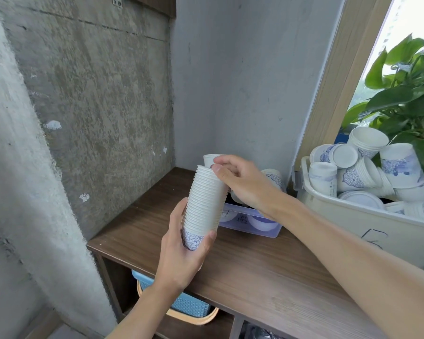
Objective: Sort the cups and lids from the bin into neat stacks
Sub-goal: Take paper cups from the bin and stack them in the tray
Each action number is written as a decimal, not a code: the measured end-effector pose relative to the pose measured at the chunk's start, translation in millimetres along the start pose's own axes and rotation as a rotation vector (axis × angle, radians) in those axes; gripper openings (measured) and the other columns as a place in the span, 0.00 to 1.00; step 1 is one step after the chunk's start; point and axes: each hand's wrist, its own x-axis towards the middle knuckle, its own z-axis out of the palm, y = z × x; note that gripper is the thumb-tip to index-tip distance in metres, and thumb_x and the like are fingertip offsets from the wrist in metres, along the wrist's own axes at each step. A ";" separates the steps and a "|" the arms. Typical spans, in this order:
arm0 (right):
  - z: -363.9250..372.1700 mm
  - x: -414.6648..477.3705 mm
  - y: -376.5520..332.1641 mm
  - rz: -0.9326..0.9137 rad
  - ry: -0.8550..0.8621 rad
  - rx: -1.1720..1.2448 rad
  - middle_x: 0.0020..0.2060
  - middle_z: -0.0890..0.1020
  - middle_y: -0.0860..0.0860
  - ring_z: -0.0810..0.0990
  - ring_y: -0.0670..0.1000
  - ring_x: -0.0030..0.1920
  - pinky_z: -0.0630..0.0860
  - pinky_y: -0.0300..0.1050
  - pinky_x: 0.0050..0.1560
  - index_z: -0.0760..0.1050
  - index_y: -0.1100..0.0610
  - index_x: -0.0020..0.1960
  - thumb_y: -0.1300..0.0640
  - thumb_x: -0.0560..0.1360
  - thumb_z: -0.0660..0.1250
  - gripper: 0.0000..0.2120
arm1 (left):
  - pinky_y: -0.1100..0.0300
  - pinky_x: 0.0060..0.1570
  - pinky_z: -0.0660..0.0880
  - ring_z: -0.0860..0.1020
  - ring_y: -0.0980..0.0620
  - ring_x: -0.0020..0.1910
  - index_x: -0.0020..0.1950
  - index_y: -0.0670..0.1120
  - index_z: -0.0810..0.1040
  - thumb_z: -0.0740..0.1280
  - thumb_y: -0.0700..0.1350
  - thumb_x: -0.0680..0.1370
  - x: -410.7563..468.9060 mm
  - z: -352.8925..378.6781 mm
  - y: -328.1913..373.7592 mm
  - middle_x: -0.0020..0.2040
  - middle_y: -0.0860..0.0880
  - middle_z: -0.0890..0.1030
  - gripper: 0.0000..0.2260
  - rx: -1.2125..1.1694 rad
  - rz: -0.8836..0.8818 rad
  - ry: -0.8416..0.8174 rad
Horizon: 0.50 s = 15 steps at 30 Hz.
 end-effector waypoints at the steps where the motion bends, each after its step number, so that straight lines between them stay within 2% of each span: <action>1: 1.2 0.8 0.8 0.014 0.000 0.023 0.57 0.80 0.46 0.76 0.36 0.47 0.69 0.32 0.47 0.73 0.52 0.65 0.49 0.79 0.63 0.16 | 0.75 0.39 0.73 0.80 0.58 0.45 0.72 0.60 0.61 0.73 0.54 0.73 0.0 0.0 -0.3 0.53 0.66 0.78 0.32 0.008 0.006 0.006; 3: 1.6 3.0 -0.5 0.024 -0.015 0.046 0.58 0.80 0.47 0.76 0.38 0.47 0.69 0.33 0.47 0.72 0.52 0.66 0.49 0.79 0.63 0.17 | 0.75 0.40 0.73 0.80 0.59 0.46 0.73 0.59 0.61 0.73 0.56 0.73 0.0 -0.2 -0.8 0.53 0.65 0.79 0.32 0.004 0.003 0.010; 6: -1.0 10.6 -1.5 0.033 -0.024 0.050 0.55 0.82 0.48 0.78 0.42 0.48 0.73 0.39 0.53 0.71 0.52 0.66 0.47 0.79 0.62 0.17 | 0.76 0.46 0.71 0.79 0.62 0.53 0.74 0.56 0.62 0.70 0.61 0.71 1.6 -0.7 -2.1 0.57 0.66 0.77 0.34 -0.001 -0.021 0.031; 9: -4.1 28.1 5.6 0.022 0.068 -0.031 0.57 0.79 0.47 0.77 0.45 0.51 0.74 0.41 0.56 0.70 0.53 0.66 0.48 0.79 0.62 0.17 | 0.78 0.48 0.69 0.77 0.66 0.55 0.73 0.58 0.62 0.69 0.63 0.70 3.0 -0.7 -4.8 0.58 0.71 0.75 0.34 0.014 -0.048 0.069; 12: -6.6 50.8 18.0 0.009 0.114 -0.187 0.64 0.75 0.48 0.74 0.46 0.50 0.72 0.43 0.57 0.69 0.55 0.68 0.53 0.78 0.65 0.20 | 0.78 0.48 0.68 0.77 0.65 0.56 0.72 0.62 0.61 0.72 0.59 0.71 3.2 0.2 -7.1 0.57 0.71 0.75 0.33 0.028 -0.073 0.083; 15: -7.8 71.4 28.5 0.008 0.126 -0.284 0.68 0.72 0.50 0.73 0.48 0.55 0.68 0.42 0.61 0.68 0.56 0.70 0.54 0.77 0.67 0.23 | 0.78 0.48 0.68 0.77 0.68 0.54 0.70 0.63 0.61 0.72 0.55 0.71 3.6 1.1 -6.6 0.55 0.74 0.75 0.31 0.029 -0.084 0.109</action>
